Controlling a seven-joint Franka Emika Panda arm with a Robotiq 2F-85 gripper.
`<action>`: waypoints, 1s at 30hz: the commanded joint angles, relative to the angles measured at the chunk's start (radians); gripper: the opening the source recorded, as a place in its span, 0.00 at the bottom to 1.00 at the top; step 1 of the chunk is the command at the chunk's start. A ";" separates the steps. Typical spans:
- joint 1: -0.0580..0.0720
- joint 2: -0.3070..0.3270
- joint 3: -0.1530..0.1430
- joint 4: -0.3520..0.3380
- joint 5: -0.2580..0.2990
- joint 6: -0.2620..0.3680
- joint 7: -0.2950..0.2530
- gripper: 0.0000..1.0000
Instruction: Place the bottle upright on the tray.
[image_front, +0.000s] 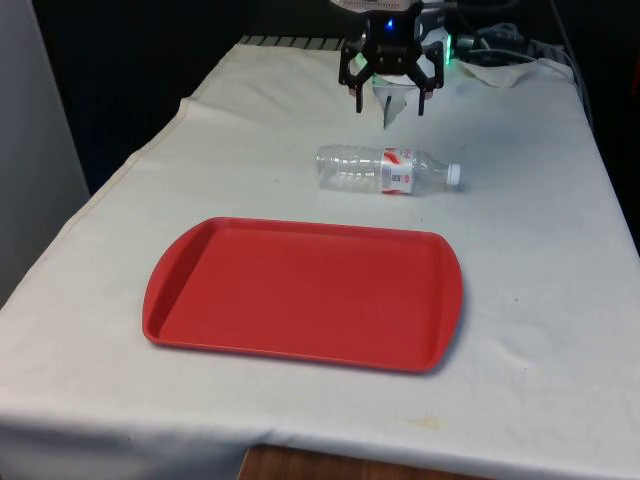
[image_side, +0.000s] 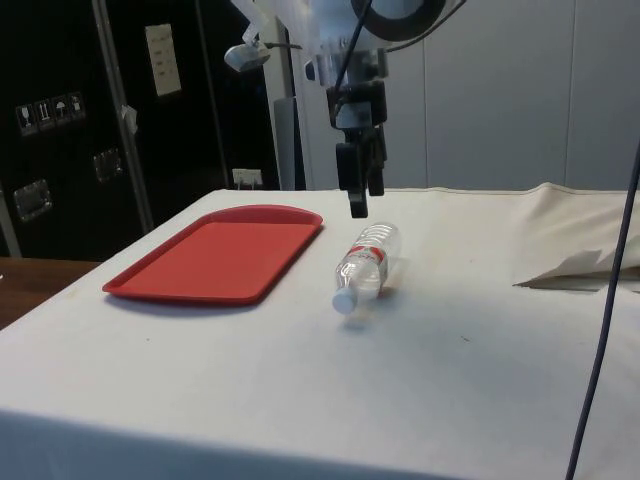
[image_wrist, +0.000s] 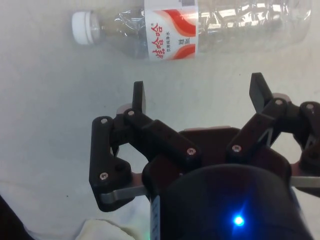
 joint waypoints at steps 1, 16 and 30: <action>-0.001 0.000 0.000 -0.002 -0.009 0.012 0.000 1.00; -0.001 0.015 -0.001 -0.001 -0.013 0.031 -0.072 1.00; 0.000 0.033 0.000 -0.002 -0.014 0.050 -0.151 1.00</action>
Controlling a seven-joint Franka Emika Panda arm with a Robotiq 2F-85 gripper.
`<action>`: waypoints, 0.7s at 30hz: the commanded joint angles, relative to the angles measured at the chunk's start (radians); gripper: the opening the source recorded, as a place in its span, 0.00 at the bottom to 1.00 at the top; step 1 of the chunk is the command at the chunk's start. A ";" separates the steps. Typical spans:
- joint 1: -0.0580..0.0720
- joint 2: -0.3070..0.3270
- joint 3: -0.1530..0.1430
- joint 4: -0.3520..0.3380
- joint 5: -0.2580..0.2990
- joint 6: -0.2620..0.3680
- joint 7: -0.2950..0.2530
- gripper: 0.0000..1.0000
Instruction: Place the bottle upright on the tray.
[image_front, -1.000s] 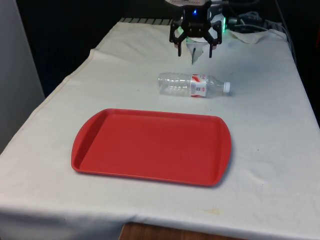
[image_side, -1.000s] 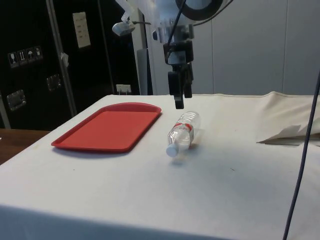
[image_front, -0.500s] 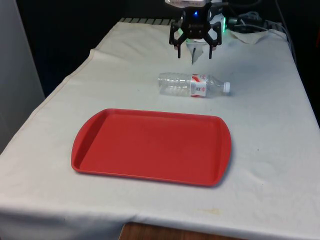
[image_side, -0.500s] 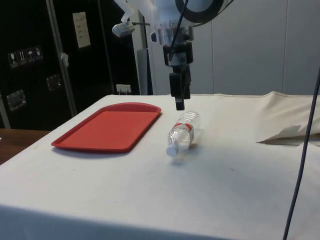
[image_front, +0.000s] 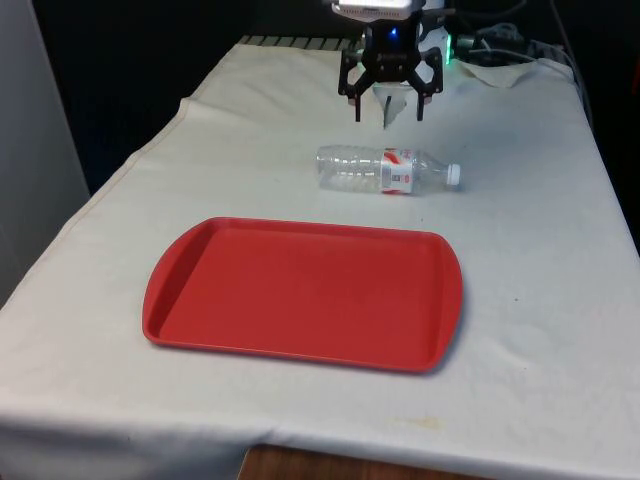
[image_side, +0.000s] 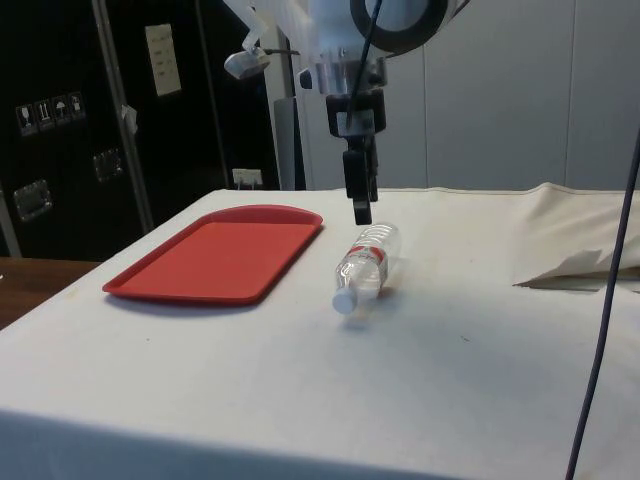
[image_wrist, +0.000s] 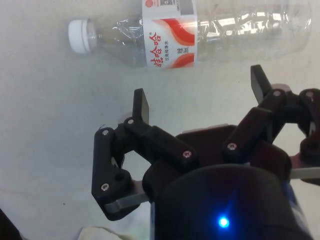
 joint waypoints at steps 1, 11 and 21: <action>0.000 0.004 0.000 -0.002 -0.009 0.015 -0.006 1.00; 0.000 0.011 0.000 0.000 0.000 0.013 -0.056 1.00; 0.000 0.022 -0.001 -0.002 -0.012 0.033 -0.104 1.00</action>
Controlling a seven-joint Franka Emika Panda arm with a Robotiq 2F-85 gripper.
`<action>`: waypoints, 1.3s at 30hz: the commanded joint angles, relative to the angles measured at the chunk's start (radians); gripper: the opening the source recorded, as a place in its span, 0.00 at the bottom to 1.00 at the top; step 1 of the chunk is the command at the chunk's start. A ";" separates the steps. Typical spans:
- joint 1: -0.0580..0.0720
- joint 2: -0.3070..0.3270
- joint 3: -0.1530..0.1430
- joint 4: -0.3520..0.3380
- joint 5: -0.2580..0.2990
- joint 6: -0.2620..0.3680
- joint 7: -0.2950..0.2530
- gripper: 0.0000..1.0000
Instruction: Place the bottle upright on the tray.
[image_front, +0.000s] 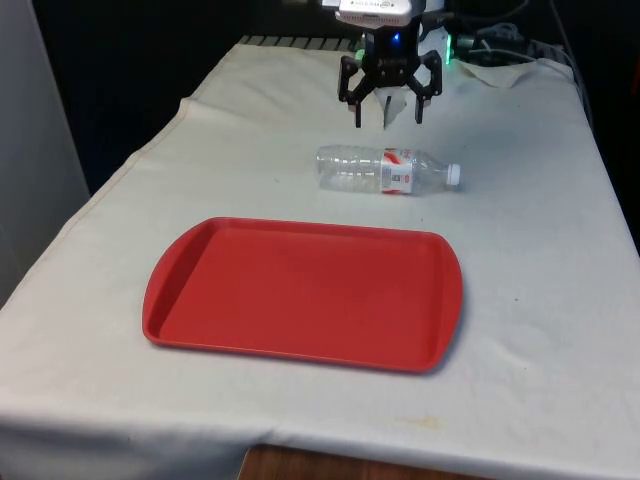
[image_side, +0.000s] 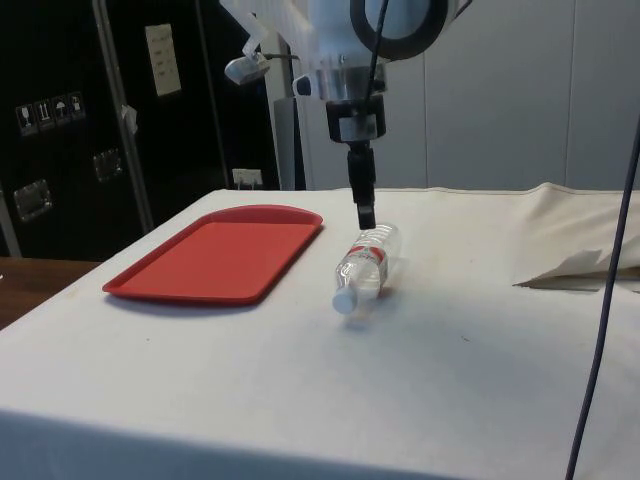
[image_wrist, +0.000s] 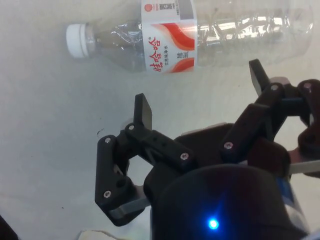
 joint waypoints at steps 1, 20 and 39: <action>0.000 0.004 -0.001 -0.001 -0.013 0.014 0.000 1.00; 0.001 -0.034 0.000 -0.018 -0.052 -0.008 -0.070 1.00; 0.000 -0.013 0.000 0.006 -0.051 -0.008 -0.132 1.00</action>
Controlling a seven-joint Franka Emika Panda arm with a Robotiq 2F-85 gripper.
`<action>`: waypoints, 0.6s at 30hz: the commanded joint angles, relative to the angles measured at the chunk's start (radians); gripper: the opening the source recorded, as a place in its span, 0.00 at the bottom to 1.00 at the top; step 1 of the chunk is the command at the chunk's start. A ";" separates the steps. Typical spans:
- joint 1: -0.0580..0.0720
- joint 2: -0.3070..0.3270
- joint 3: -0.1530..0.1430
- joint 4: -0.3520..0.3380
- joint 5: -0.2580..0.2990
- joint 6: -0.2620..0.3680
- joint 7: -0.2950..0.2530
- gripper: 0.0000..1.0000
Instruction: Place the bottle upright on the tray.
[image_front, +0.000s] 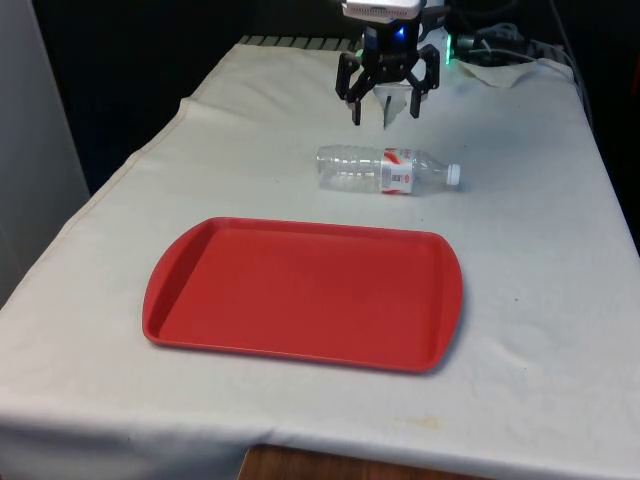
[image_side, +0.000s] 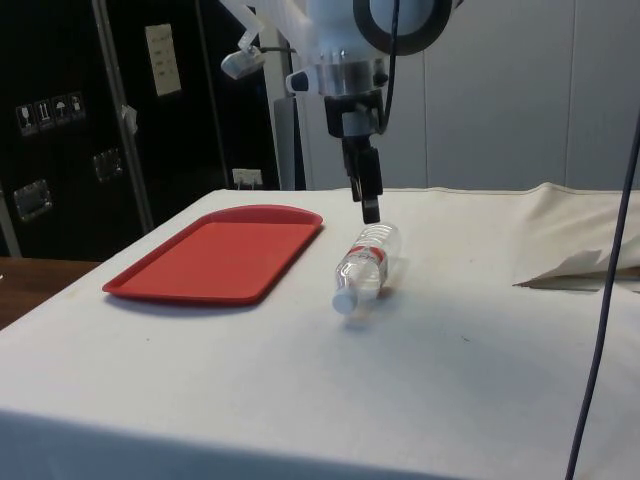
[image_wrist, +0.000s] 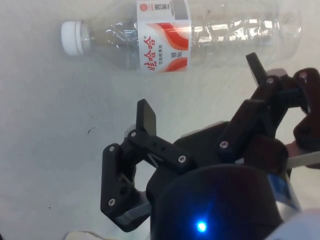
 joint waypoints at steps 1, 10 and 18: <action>0.000 0.004 0.001 0.003 0.002 0.000 -0.009 1.00; 0.001 0.004 0.001 0.005 -0.002 0.001 -0.041 1.00; 0.001 0.004 0.000 0.004 -0.006 0.001 -0.076 1.00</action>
